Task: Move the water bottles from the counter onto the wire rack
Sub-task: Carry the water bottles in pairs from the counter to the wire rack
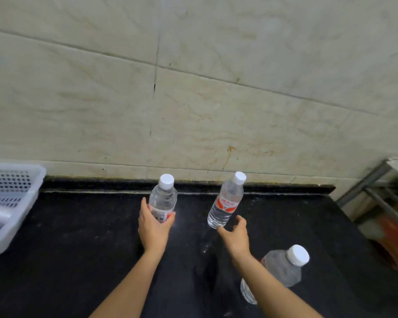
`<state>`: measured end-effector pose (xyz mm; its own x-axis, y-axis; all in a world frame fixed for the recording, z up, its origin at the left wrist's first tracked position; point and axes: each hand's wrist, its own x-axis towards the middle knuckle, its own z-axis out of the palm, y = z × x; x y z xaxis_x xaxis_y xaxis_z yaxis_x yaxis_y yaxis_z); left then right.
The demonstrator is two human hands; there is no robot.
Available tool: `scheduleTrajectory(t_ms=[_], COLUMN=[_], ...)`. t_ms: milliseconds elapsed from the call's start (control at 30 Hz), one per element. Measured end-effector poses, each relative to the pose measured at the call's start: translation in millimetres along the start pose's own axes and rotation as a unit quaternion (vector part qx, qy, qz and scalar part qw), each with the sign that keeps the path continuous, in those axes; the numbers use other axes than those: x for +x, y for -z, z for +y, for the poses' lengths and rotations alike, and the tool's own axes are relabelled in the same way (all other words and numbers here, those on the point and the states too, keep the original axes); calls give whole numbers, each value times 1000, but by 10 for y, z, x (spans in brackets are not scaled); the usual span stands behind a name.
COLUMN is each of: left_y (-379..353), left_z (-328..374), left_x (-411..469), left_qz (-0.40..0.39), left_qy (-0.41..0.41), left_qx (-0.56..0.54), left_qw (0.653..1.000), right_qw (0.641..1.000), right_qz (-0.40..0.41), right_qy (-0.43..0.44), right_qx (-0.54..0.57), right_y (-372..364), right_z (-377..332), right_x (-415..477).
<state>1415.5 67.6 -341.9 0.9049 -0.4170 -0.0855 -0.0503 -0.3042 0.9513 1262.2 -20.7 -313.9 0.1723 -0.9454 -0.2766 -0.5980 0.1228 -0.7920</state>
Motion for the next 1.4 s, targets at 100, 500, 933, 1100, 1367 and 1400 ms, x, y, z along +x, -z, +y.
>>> scheduleTrajectory(t_ms=[100, 500, 933, 1100, 1367, 1400], left_y=[105, 437, 406, 391, 432, 439], left_z=[-67, -112, -55, 13, -530, -638], left_x=[130, 633, 644, 439, -401, -569], left_qz=[-56, -235, -271, -286, -219, -200], left_qy=[9, 33, 23, 13, 185, 217], left_qx=[-29, -145, -124, -92, -197, -220], left_qw=[998, 961, 954, 954, 938, 930], right_qw=[1000, 983, 989, 994, 999, 999], right_qz=[20, 116, 115, 74, -25, -34], right_qy=[-16, -29, -26, -16, 16, 16], right_qx=[10, 142, 93, 73, 37, 27], right_y=[-100, -291, -201, -187, 2, 26], right_z=[-44, -266, -193, -42, 280, 316], right_x=[127, 634, 525, 157, -513, -583])
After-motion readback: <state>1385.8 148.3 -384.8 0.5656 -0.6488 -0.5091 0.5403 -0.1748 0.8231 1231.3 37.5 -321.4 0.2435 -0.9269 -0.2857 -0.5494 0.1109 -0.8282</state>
